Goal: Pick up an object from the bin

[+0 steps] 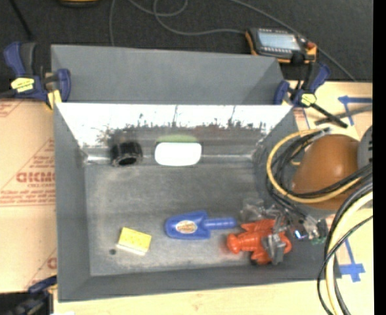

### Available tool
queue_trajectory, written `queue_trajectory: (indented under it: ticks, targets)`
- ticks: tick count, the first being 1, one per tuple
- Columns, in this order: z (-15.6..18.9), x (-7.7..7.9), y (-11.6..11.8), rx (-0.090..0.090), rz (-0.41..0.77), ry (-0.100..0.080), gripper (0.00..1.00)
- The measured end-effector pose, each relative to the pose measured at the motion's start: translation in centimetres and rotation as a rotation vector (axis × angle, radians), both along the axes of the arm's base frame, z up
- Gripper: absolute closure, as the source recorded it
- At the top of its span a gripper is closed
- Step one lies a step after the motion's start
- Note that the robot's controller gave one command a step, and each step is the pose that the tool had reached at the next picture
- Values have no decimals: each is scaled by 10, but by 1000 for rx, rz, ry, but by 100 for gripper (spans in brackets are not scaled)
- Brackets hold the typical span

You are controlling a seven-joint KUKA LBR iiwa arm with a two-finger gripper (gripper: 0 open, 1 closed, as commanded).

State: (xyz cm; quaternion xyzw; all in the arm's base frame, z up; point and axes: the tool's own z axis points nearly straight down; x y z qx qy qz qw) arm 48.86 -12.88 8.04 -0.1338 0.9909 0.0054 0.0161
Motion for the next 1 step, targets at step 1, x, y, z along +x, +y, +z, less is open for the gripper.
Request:
queue_trajectory:
  ticks: [1]
  targets:
    - [-4,11,-4,-17,-82,28,100]
